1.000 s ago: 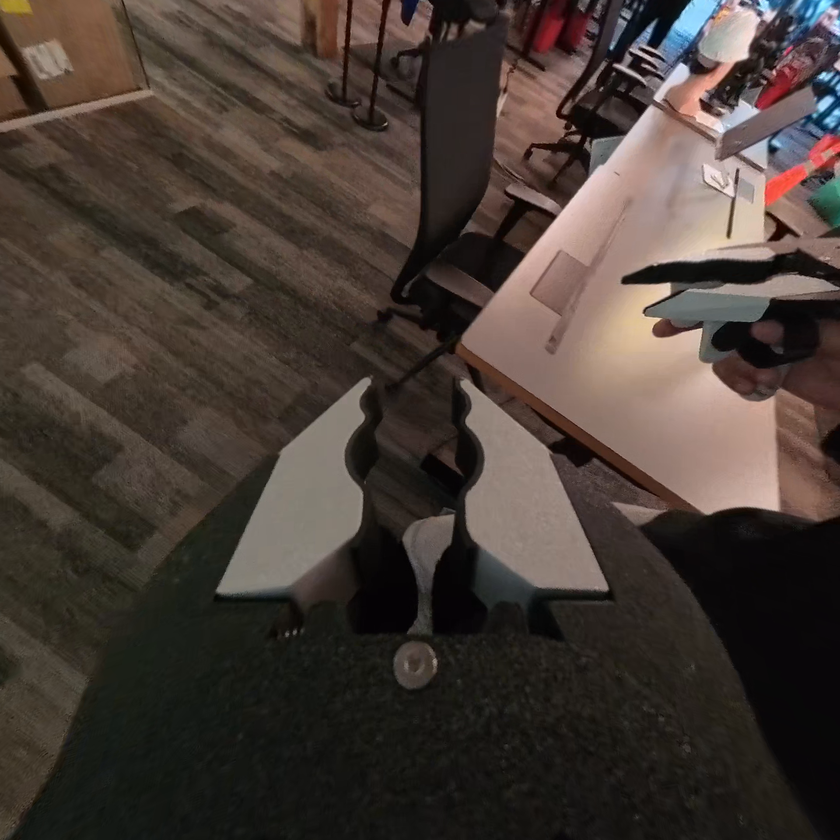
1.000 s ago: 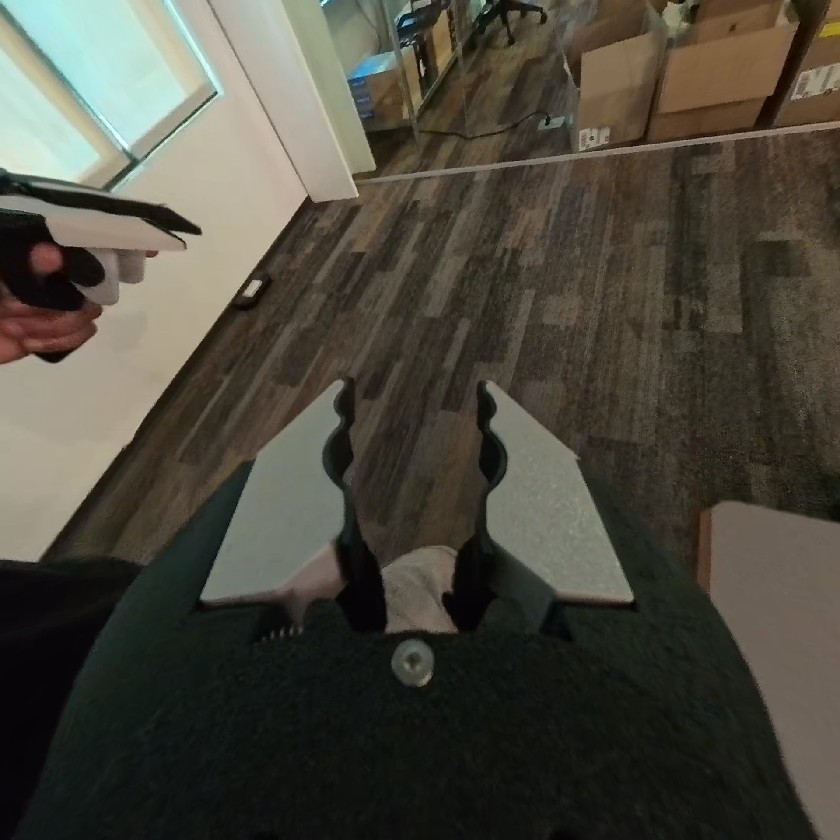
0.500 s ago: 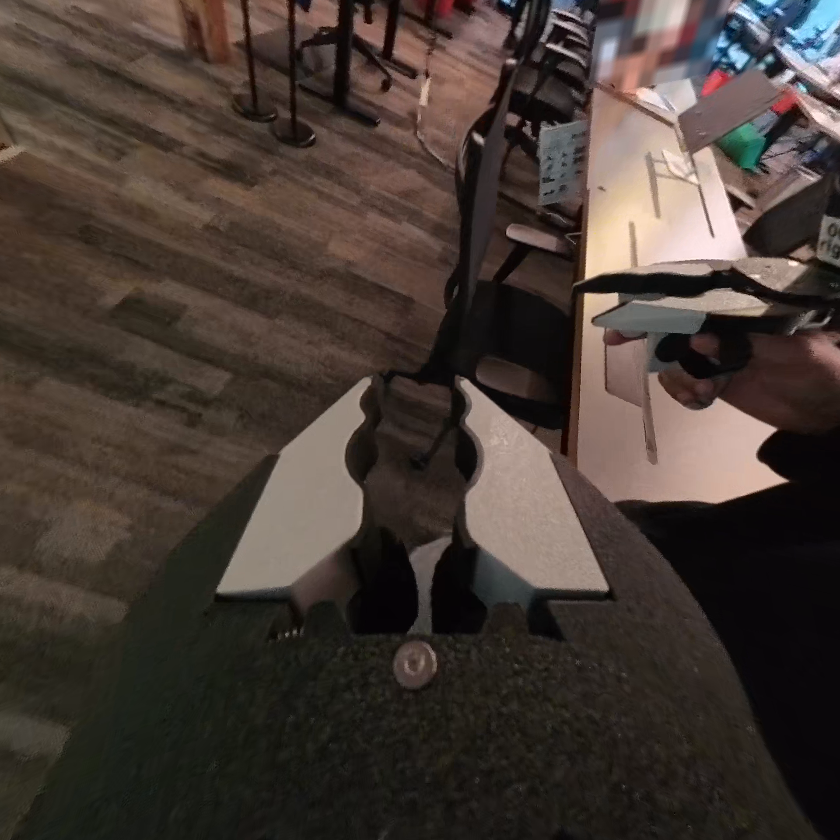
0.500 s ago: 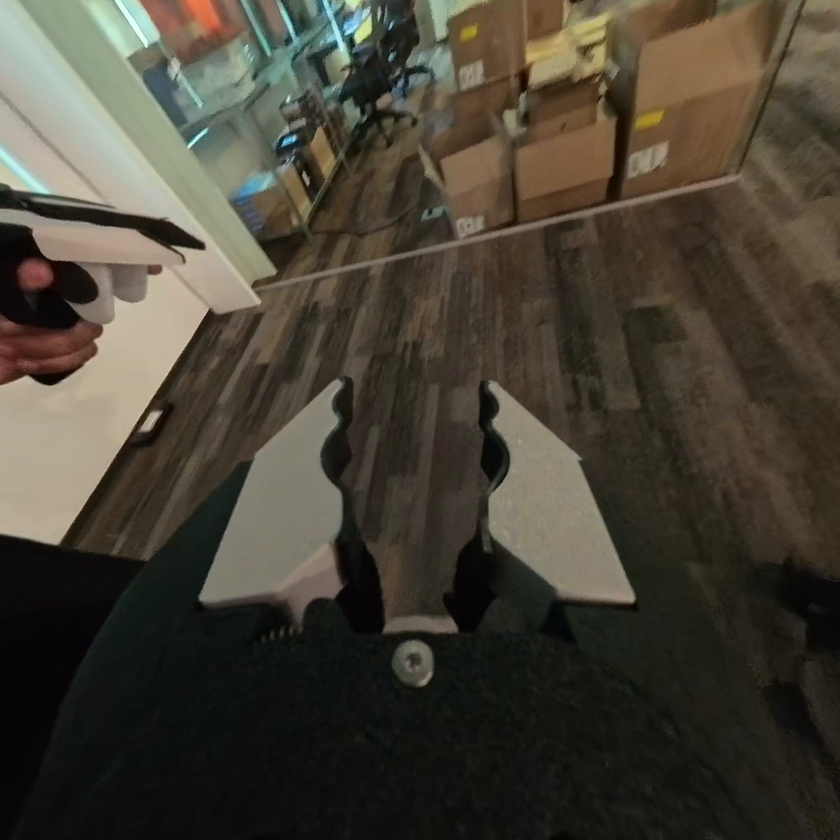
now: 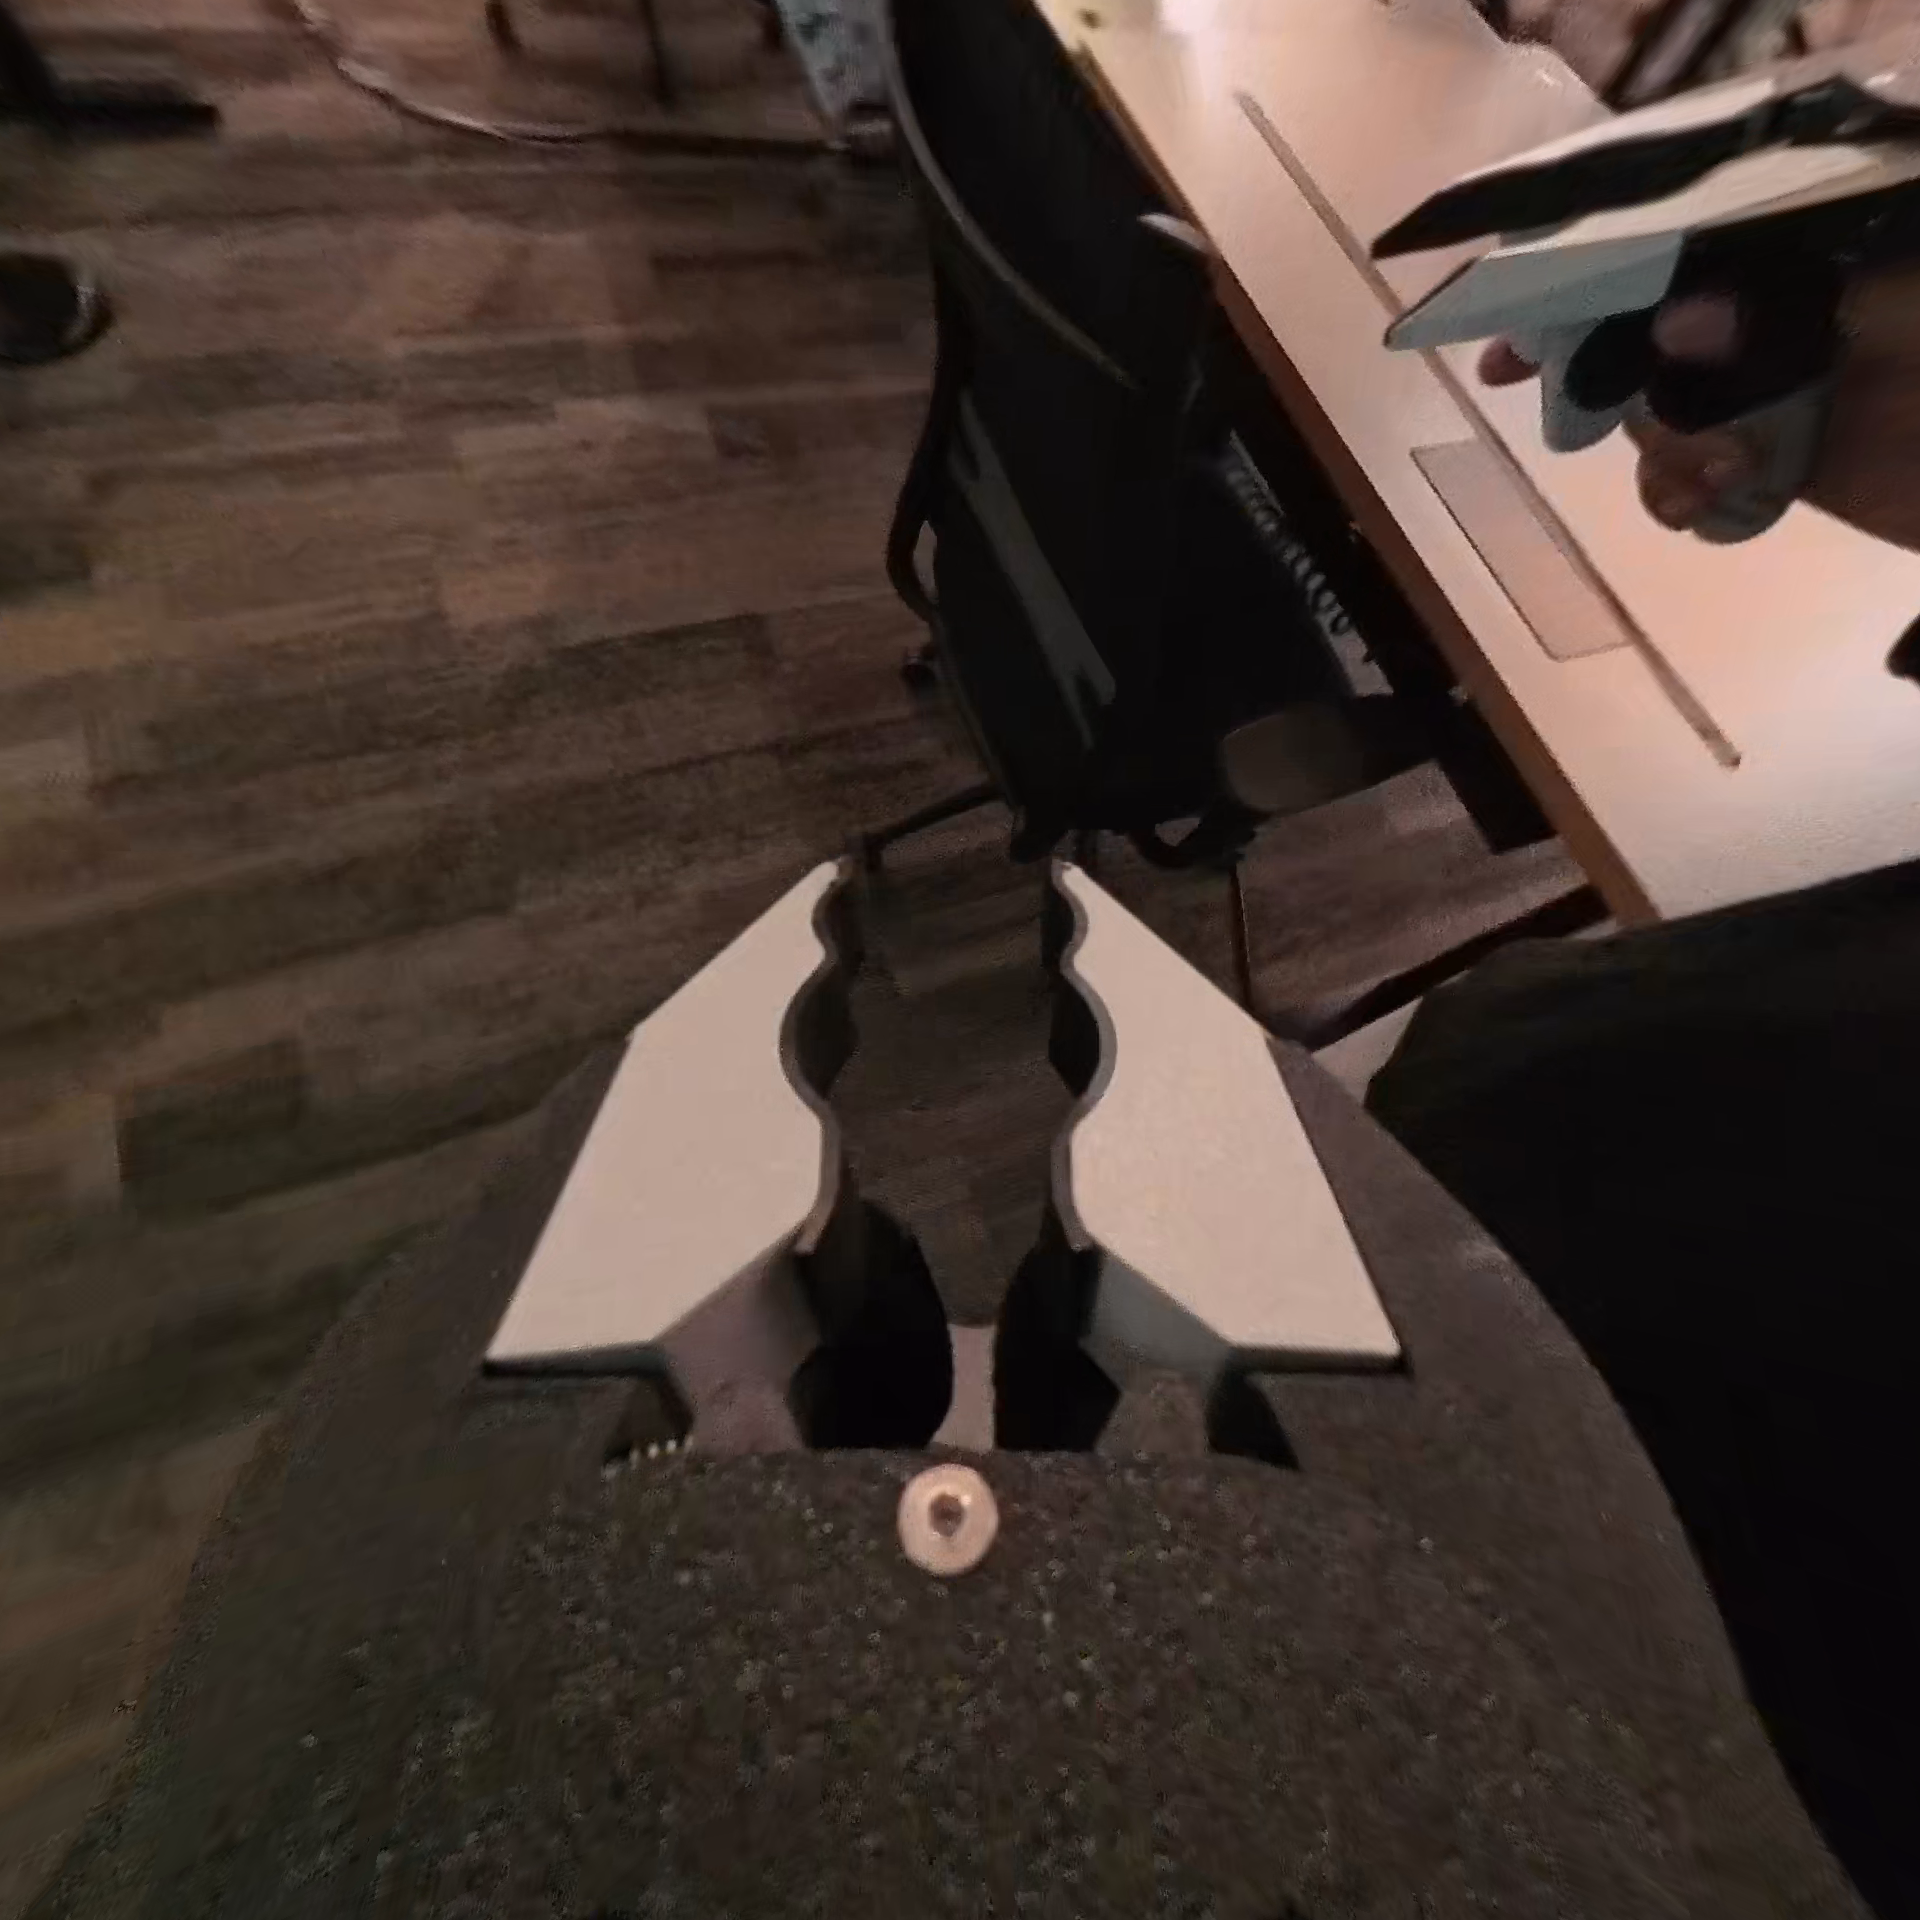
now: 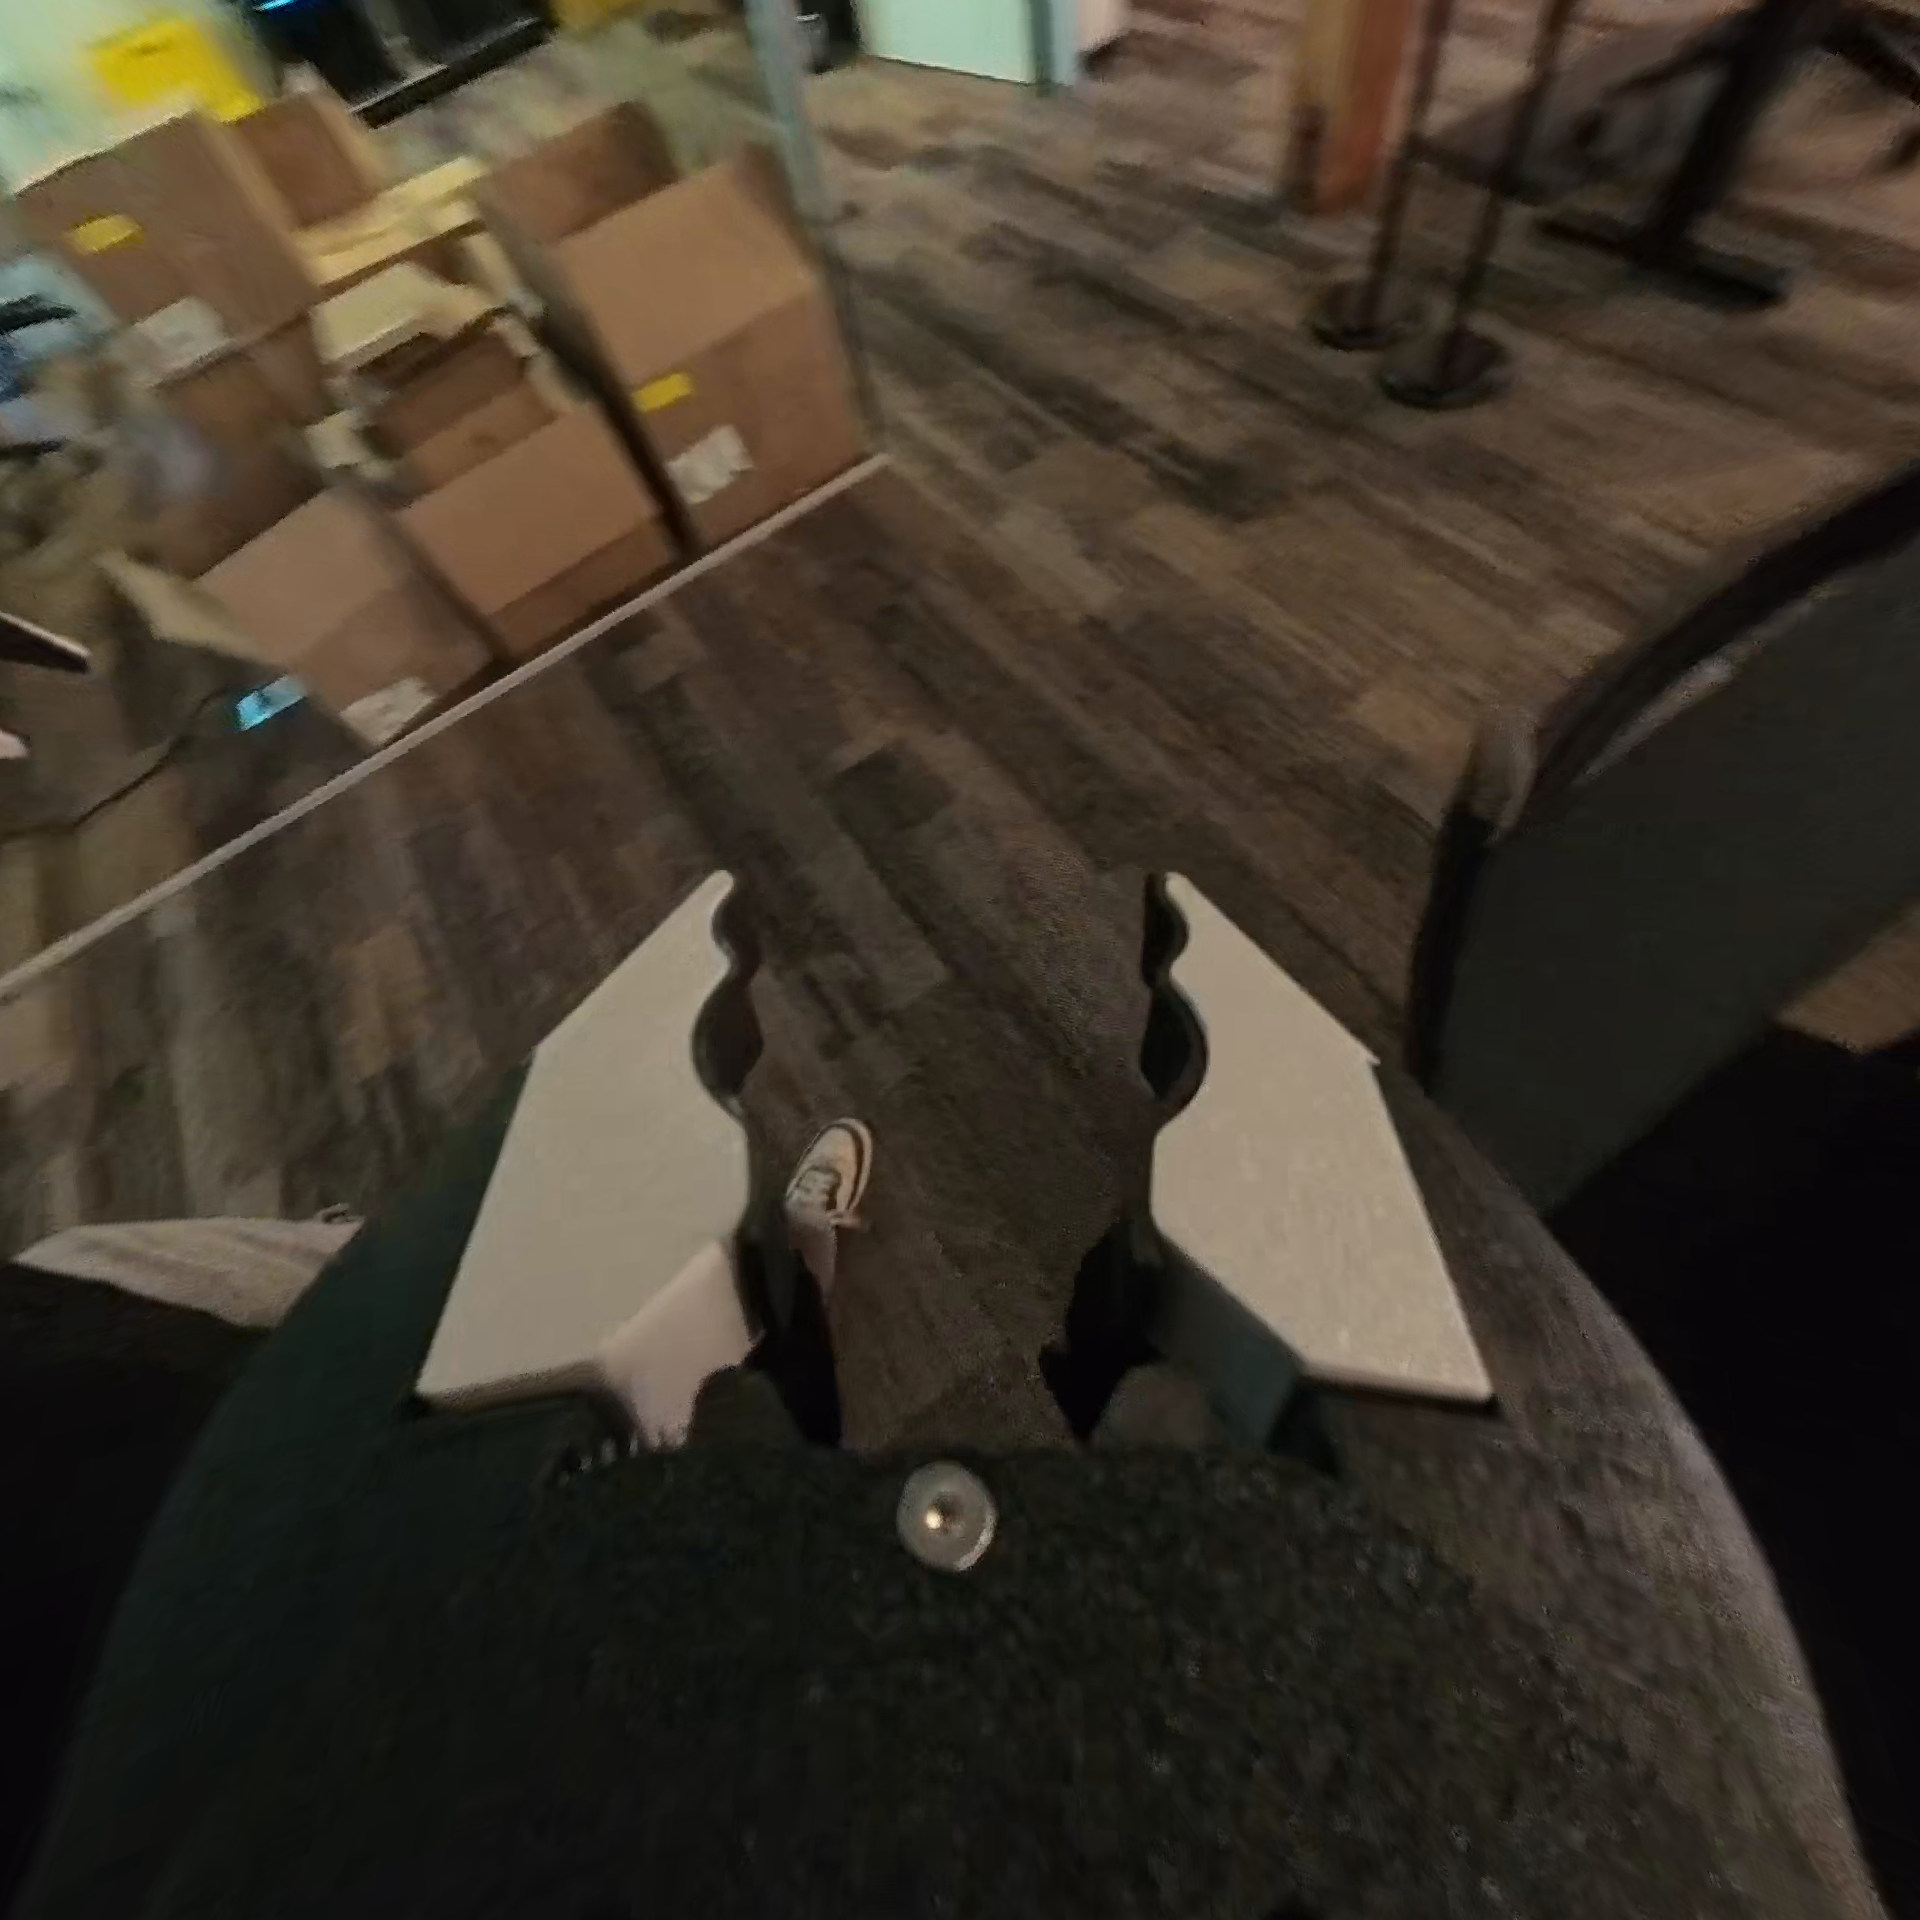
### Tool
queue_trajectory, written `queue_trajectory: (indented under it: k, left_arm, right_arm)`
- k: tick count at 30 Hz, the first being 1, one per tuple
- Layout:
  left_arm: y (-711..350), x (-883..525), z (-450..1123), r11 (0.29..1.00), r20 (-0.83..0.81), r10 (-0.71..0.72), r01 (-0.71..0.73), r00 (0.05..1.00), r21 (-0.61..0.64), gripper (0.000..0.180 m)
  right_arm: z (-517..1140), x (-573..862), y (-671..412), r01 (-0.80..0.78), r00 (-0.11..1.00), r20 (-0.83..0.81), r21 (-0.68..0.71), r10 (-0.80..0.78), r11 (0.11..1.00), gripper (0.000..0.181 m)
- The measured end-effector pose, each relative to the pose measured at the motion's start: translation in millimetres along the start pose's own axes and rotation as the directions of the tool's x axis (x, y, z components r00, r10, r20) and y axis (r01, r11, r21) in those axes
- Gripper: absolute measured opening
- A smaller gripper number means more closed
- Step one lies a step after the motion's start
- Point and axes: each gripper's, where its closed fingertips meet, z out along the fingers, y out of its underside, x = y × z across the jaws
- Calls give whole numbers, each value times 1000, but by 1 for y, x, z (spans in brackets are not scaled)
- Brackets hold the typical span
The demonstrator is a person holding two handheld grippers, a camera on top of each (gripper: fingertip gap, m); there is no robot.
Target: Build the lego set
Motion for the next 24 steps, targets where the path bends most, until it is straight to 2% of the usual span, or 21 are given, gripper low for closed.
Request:
queue_trajectory:
  k: [4,8,12,16,19,21,24]
  left_arm:
    - [-57,-73,49,997,-204,55,-65,977,-44,34]
    - [-119,-116,108,989,-468,107,-141,877,-38,36]
    - [-168,-133,186,980,-724,-111,-44,680,-192,37]
    - [-208,-129,302,956,-769,-223,-20,599,-292,43]
    - [-231,-107,392,920,-768,-293,-53,570,-390,49]
    - [-243,-91,450,908,-763,-243,-137,599,-396,52]
    - [-265,-73,515,891,-751,-169,-227,639,-394,55]
  right_arm:
    - [17,36,-17,-141,958,-245,51,149,989,81]
    - [26,50,-32,-211,885,-405,94,231,973,79]
    - [41,74,-38,-298,787,-525,139,325,945,75]
    - [47,121,-43,-335,658,-673,140,338,932,64]
    - [60,157,-45,-374,593,-724,140,352,917,65]
    - [64,174,-44,-399,532,-763,157,368,904,64]
    - [60,180,-27,-476,382,-818,224,429,851,65]
